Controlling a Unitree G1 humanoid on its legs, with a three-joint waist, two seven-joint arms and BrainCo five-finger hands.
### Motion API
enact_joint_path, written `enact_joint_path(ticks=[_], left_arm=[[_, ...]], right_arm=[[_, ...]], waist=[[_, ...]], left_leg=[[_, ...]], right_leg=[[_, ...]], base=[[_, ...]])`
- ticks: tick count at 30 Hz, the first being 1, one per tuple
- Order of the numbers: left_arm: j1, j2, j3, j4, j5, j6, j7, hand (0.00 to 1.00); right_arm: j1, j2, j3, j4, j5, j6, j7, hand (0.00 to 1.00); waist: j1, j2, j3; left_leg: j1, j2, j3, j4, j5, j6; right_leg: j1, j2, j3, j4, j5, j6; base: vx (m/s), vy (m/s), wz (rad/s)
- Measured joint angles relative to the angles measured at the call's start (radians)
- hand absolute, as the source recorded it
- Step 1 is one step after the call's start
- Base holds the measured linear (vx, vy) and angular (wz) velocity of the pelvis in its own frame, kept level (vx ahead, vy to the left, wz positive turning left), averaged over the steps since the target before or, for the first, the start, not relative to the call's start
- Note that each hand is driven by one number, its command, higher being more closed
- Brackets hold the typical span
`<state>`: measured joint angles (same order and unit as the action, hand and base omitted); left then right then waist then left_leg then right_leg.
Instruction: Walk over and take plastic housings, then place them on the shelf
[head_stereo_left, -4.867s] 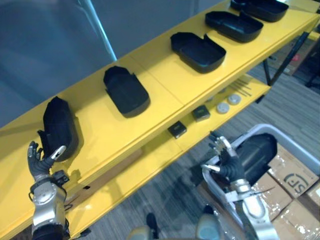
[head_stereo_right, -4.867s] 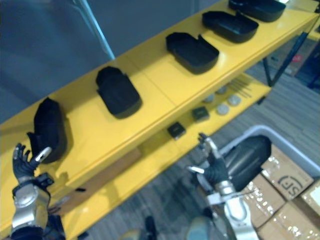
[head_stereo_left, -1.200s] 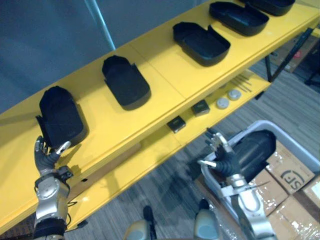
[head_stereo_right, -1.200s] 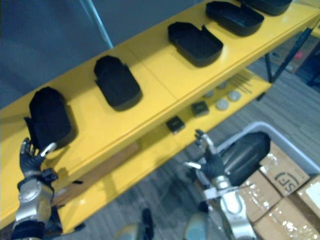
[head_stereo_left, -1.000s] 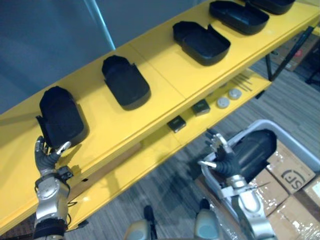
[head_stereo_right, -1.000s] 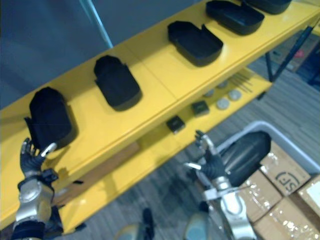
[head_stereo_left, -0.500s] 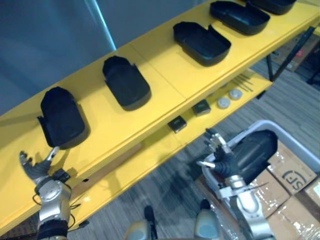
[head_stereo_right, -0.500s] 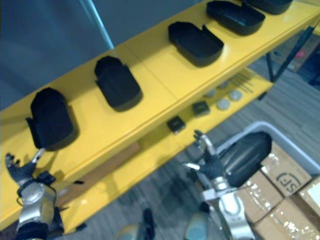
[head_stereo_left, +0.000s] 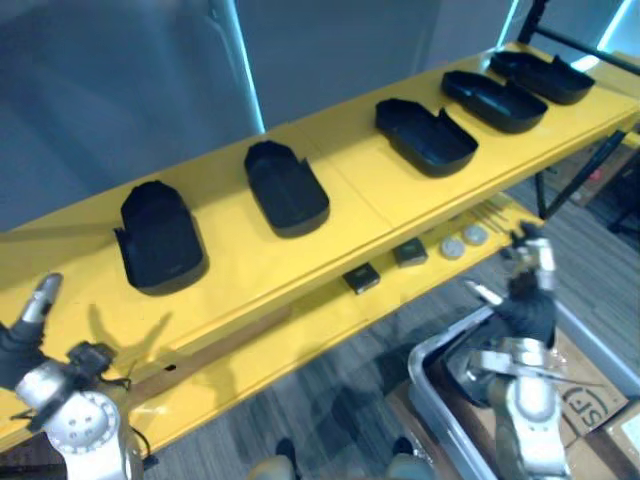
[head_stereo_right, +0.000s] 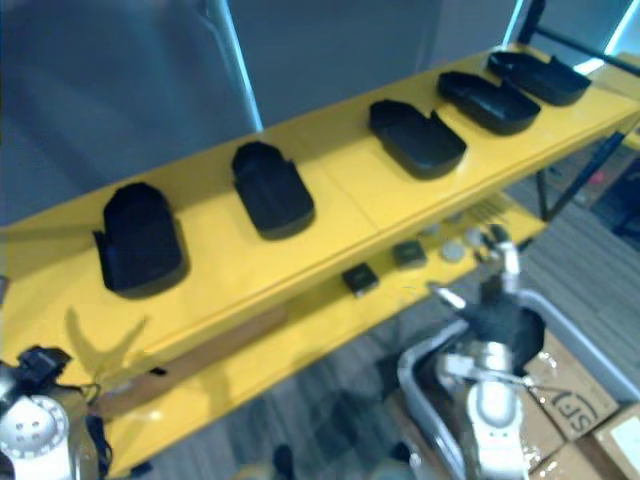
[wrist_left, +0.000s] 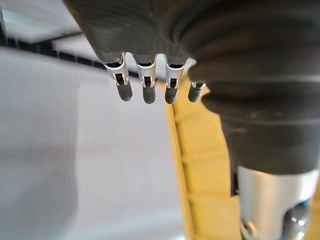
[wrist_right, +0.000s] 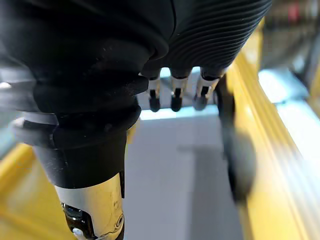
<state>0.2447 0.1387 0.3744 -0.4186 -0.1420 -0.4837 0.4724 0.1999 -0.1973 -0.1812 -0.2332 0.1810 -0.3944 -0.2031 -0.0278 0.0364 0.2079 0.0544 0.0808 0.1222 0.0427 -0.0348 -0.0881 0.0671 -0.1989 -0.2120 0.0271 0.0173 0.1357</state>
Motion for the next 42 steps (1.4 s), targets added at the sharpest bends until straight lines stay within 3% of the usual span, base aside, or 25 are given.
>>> enact_joint_path(ticks=[3, 6, 9, 13, 17, 20, 21, 22, 24, 25, 27, 29, 30, 32, 33, 34, 36, 39, 40, 42], left_arm=[[-0.004, 0.002, -0.071, -0.038, 0.004, -0.024, -0.084, 0.00], [-0.033, 0.004, -0.145, -0.038, -0.015, -0.040, -0.155, 0.00], [-0.089, 0.013, -0.237, -0.033, -0.017, -0.038, -0.177, 0.00], [-0.148, 0.013, -0.388, -0.019, -0.054, -0.028, -0.215, 0.00], [-0.217, 0.016, -0.563, 0.043, -0.057, 0.046, -0.219, 0.00], [-0.226, 0.019, -0.613, 0.063, -0.056, 0.084, -0.217, 0.00], [-0.226, 0.019, -0.628, 0.064, -0.051, 0.100, -0.213, 0.00], [-0.213, 0.021, -0.624, 0.063, -0.047, 0.119, -0.205, 0.00], [-0.159, 0.022, -0.608, 0.059, -0.051, 0.149, -0.187, 0.00], [-0.109, 0.022, -0.600, 0.053, -0.052, 0.157, -0.187, 0.00], [-0.037, 0.022, -0.571, 0.045, -0.054, 0.152, -0.194, 0.00], [-0.031, 0.023, -0.534, 0.047, -0.055, 0.132, -0.197, 0.00], [-0.048, 0.033, -0.508, 0.053, -0.056, 0.102, -0.191, 0.00], [-0.089, 0.063, -0.503, 0.086, -0.057, 0.058, -0.171, 0.00], [-0.128, 0.077, -0.517, 0.118, -0.058, 0.035, -0.170, 0.00], [-0.175, 0.095, -0.539, 0.130, -0.046, 0.031, -0.169, 0.00], [-0.269, 0.111, -0.580, 0.132, 0.010, 0.031, -0.168, 0.00], [-0.359, 0.141, -0.582, 0.092, -0.047, 0.054, -0.202, 0.00], [-0.343, 0.140, -0.564, 0.068, -0.058, 0.069, -0.203, 0.00], [-0.273, 0.129, -0.535, 0.024, -0.088, 0.079, -0.209, 0.00]], right_arm=[[-0.010, 0.000, -0.018, 0.000, -0.012, 0.000, -0.037, 0.00], [-0.004, 0.001, -0.047, 0.000, -0.031, 0.000, -0.082, 0.00], [0.034, 0.017, -0.074, -0.016, -0.040, 0.003, -0.122, 0.00], [0.143, 0.060, -0.107, -0.080, -0.047, 0.007, -0.153, 0.00], [0.266, 0.113, -0.126, -0.086, -0.018, -0.013, -0.168, 0.00], [0.302, 0.130, -0.098, -0.086, 0.006, -0.032, -0.164, 0.00], [0.305, 0.130, -0.070, -0.086, 0.019, -0.046, -0.156, 0.00], [0.287, 0.127, -0.031, -0.086, 0.022, -0.055, -0.130, 0.00], [0.220, 0.102, 0.042, -0.085, 0.019, -0.066, -0.095, 0.00], [0.179, 0.071, 0.082, -0.076, 0.020, -0.066, -0.077, 0.00], [0.128, 0.034, 0.127, -0.072, 0.023, -0.066, -0.056, 0.00], [0.094, 0.010, 0.155, -0.064, 0.042, -0.067, -0.046, 0.00], [0.056, 0.003, 0.165, -0.039, 0.042, -0.067, -0.038, 0.00], [-0.005, -0.010, 0.176, 0.003, 0.070, -0.066, -0.035, 0.00], [-0.032, -0.013, 0.178, 0.020, 0.121, -0.067, -0.038, 0.00], [-0.041, -0.015, 0.182, 0.022, 0.177, -0.071, -0.042, 0.00], [-0.043, -0.010, 0.191, 0.030, 0.271, -0.086, -0.059, 0.00], [0.050, 0.056, 0.191, 0.033, 0.347, -0.099, -0.058, 0.00], [0.127, 0.086, 0.183, 0.030, 0.371, -0.106, -0.030, 0.00], [0.208, 0.097, 0.175, 0.010, 0.395, -0.110, 0.062, 0.00]], waist=[[-0.005, 0.002, -0.001], [-0.033, -0.001, -0.001], [-0.047, -0.006, -0.001], [-0.104, -0.019, -0.003], [-0.162, -0.025, -0.008], [-0.178, -0.024, -0.008], [-0.177, -0.026, -0.009], [-0.146, -0.031, -0.008], [-0.111, -0.026, -0.005], [-0.091, -0.001, -0.010], [-0.075, 0.027, -0.015], [-0.068, 0.021, -0.009], [-0.059, 0.001, 0.009], [-0.026, -0.035, 0.053], [-0.027, -0.028, 0.060], [-0.032, -0.038, 0.071], [-0.039, -0.026, 0.105], [-0.041, 0.000, 0.129], [-0.041, 0.004, 0.133], [-0.043, 0.007, 0.136]], left_leg=[[-0.004, 0.009, 0.035, -0.009, 0.001, -0.002], [-0.005, 0.012, 0.072, -0.017, 0.002, -0.006], [-0.003, 0.020, 0.115, -0.018, -0.002, -0.011], [0.032, 0.040, 0.178, -0.016, -0.027, -0.024], [0.065, 0.049, 0.243, -0.016, -0.050, -0.030], [0.089, 0.060, 0.279, -0.003, -0.069, -0.037], [0.082, 0.071, 0.261, 0.055, -0.098, -0.035], [0.057, 0.078, 0.169, 0.146, -0.134, 0.015], [0.008, 0.078, -0.018, 0.294, -0.214, 0.068], [0.005, 0.079, -0.117, 0.357, -0.265, 0.069], [0.004, 0.074, -0.170, 0.376, -0.312, 0.049], [-0.026, 0.061, -0.165, 0.351, -0.352, 0.022], [-0.044, 0.040, -0.160, 0.345, -0.361, -0.003], [-0.066, 0.016, -0.138, 0.361, -0.359, 0.003], [-0.102, 0.012, -0.145, 0.391, -0.361, 0.013], [-0.110, 0.003, -0.162, 0.421, -0.369, 0.010], [-0.114, -0.006, -0.178, 0.480, -0.387, 0.003], [-0.100, 0.003, -0.128, 0.571, -0.439, 0.027], [-0.070, 0.019, -0.070, 0.588, -0.471, 0.041], [-0.030, 0.047, 0.015, 0.577, -0.486, 0.055]], right_leg=[[-0.027, 0.011, 0.035, -0.026, 0.016, -0.010], [-0.049, 0.016, 0.072, -0.038, 0.031, -0.011], [-0.067, 0.027, 0.114, -0.050, 0.062, -0.004], [-0.069, 0.050, 0.171, -0.053, 0.066, -0.006], [-0.069, 0.066, 0.227, -0.055, 0.064, -0.008], [-0.071, 0.082, 0.274, -0.053, 0.064, -0.008], [-0.079, 0.093, 0.302, -0.046, 0.064, -0.008], [-0.105, 0.111, 0.365, -0.022, 0.064, -0.011], [-0.121, 0.144, 0.452, -0.007, 0.054, -0.025], [-0.130, 0.171, 0.503, 0.003, 0.055, -0.026], [-0.161, 0.200, 0.540, 0.022, 0.059, -0.019], [-0.210, 0.186, 0.546, 0.023, 0.074, 0.003], [-0.242, 0.164, 0.549, 0.022, 0.089, 0.011], [-0.255, 0.135, 0.538, 0.010, 0.093, -0.001], [-0.277, 0.126, 0.520, 0.028, 0.092, -0.002], [-0.287, 0.123, 0.513, 0.064, 0.091, -0.001], [-0.294, 0.125, 0.509, 0.126, 0.087, 0.033], [-0.310, 0.158, 0.532, 0.191, 0.091, 0.036], [-0.310, 0.170, 0.522, 0.211, 0.102, 0.027], [-0.303, 0.193, 0.481, 0.145, 0.220, -0.027]], base=[[-0.07, -0.002, -0.31], [-0.01, 0.010, -0.37], [0.04, 0.008, -0.38], [0.05, -0.002, -0.50], [0.01, 0.012, -0.43], [0.01, 0.007, -0.49], [0.01, -0.008, -0.94], [-0.01, -0.022, -1.15], [-0.07, 0.047, -1.54], [-0.11, 0.157, -1.47], [-0.11, 0.208, -0.89], [-0.16, 0.183, -0.18], [-0.15, 0.149, -0.06], [-0.21, 0.144, -0.17], [-0.19, 0.117, 0.10], [-0.09, 0.085, 0.34], [-0.01, 0.078, 0.12], [-0.07, 0.100, -0.81], [-0.15, 0.109, -1.44], [-0.22, 0.111, -1.53]])
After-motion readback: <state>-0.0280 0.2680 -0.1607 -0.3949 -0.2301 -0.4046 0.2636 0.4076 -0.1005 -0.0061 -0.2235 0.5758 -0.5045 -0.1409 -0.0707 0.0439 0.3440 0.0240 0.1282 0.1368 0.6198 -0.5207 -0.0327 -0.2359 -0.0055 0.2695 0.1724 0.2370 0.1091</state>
